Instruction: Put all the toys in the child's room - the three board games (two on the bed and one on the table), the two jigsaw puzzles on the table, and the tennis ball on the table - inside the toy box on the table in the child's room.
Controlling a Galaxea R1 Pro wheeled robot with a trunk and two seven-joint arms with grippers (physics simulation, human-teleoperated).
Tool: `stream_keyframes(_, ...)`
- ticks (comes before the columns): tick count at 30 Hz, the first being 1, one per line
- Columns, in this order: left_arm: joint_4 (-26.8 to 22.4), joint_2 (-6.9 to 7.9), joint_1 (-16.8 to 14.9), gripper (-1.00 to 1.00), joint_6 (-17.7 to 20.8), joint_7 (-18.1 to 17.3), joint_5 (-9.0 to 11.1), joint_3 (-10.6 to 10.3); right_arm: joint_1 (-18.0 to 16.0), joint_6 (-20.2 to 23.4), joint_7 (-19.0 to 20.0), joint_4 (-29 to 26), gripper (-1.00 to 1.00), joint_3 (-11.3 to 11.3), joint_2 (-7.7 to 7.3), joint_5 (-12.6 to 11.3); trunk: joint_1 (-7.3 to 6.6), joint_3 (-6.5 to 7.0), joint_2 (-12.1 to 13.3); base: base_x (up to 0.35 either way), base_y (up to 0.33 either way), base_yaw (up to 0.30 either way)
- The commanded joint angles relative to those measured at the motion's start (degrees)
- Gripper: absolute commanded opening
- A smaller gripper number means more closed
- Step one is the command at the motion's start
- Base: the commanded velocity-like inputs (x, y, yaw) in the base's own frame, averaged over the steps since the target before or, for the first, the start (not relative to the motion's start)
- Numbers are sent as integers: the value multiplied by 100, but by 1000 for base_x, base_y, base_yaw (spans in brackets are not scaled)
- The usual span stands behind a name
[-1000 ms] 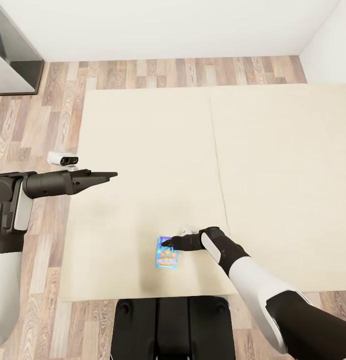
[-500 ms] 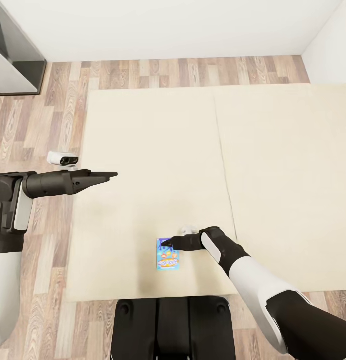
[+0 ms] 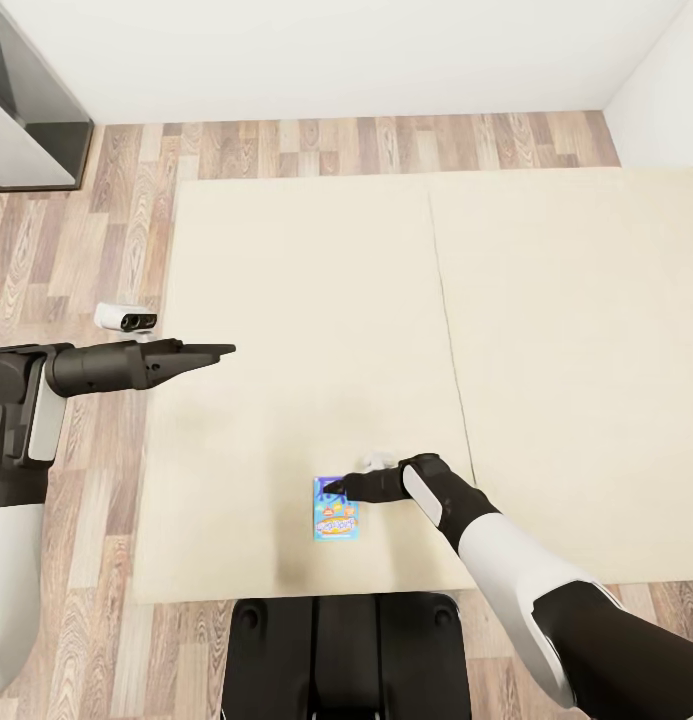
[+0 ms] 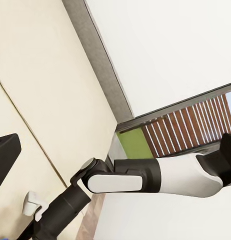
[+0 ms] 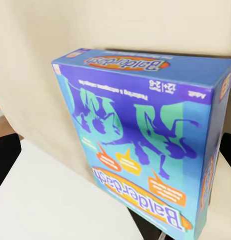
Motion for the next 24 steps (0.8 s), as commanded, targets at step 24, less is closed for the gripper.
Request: stream_keyframes(24, -1, -1, -2, 100, 61, -18, 1, -3, -3, 392, 3, 309, 100, 25, 10, 29, 3, -6, -9, 0, 2, 0)
